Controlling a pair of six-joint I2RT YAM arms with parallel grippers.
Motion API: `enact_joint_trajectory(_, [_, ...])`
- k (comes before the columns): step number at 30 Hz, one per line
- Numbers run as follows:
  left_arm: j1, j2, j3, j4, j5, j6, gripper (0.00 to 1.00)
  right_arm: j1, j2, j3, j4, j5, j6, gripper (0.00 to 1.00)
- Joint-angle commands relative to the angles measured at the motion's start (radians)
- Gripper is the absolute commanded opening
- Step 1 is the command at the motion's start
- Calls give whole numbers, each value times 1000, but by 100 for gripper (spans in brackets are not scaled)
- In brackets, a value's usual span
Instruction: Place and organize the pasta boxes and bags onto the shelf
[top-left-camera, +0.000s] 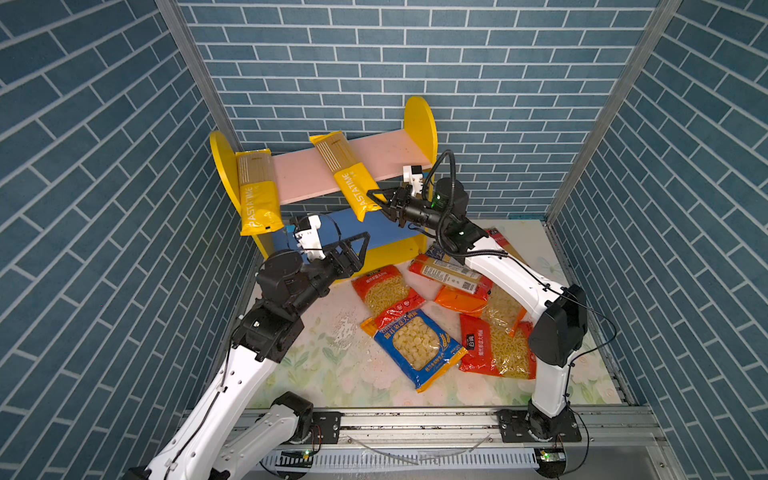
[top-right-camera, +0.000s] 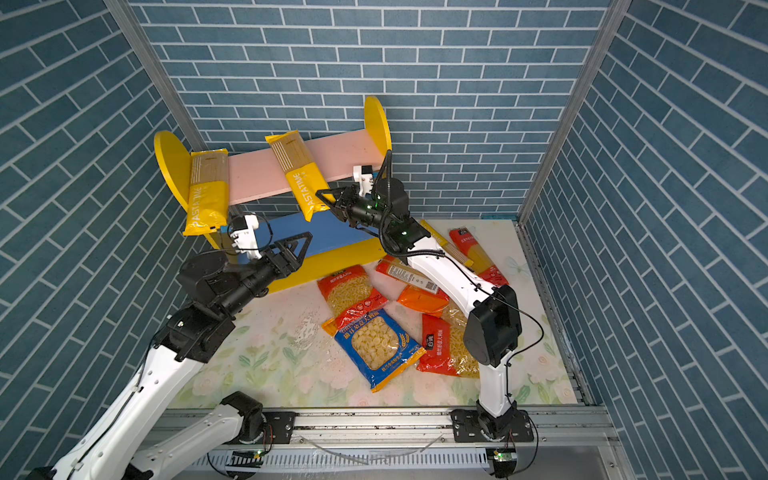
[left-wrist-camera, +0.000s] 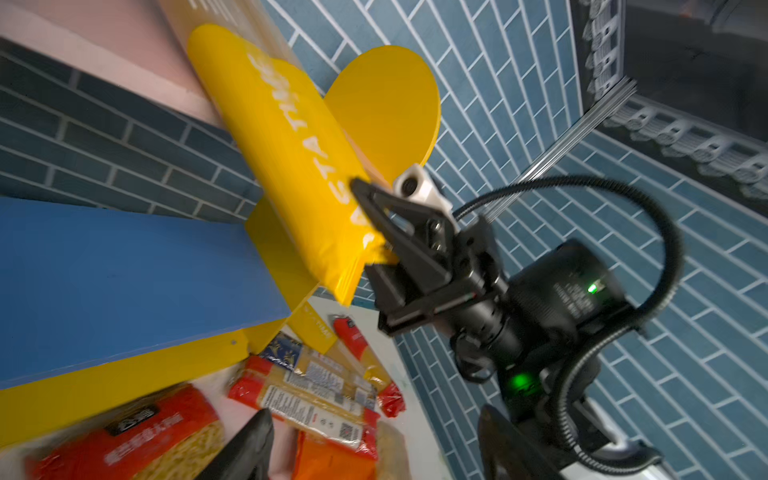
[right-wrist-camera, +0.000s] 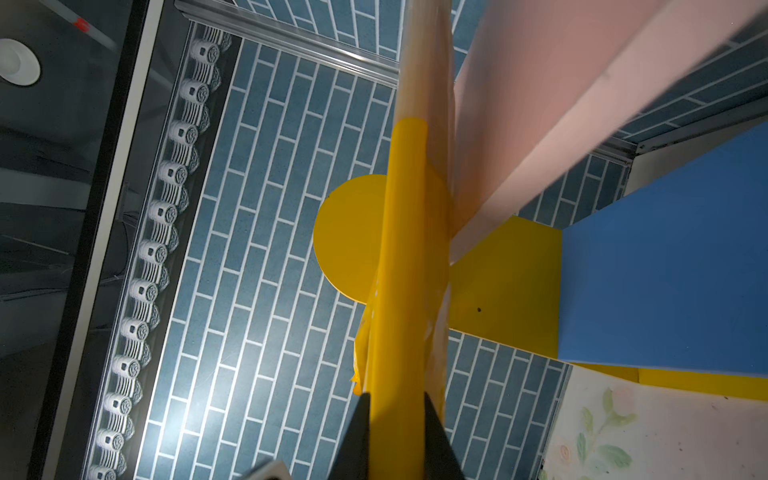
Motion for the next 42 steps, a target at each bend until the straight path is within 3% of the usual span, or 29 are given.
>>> enact_joint_trajectory(1, [-80, -58, -102, -120, -207, 113, 76, 46, 36, 179, 60, 33, -19, 0])
enact_joint_trajectory(6, [-128, -156, -281, -213, -319, 48, 75, 96, 129, 328, -22, 71, -21, 0])
enact_joint_trajectory(11, [-130, -249, -394, -251, -355, 3, 74, 147, 223, 492, -129, 139, -24, 0])
enact_joint_trajectory(14, [-130, -275, -420, -272, -353, -9, 74, 180, 293, 584, -187, 209, -15, 0])
enact_joint_trajectory(25, [-132, -348, -463, -335, -370, -24, 74, 273, 383, 687, -210, 521, -12, 0])
enact_joint_trajectory(32, [-131, -337, -482, -314, -347, -32, 73, 297, 488, 820, -228, 525, -6, 0])
enact_joint_trajectory(42, [-132, -304, -513, -270, -334, -62, 73, 301, 471, 834, -211, 501, -78, 0])
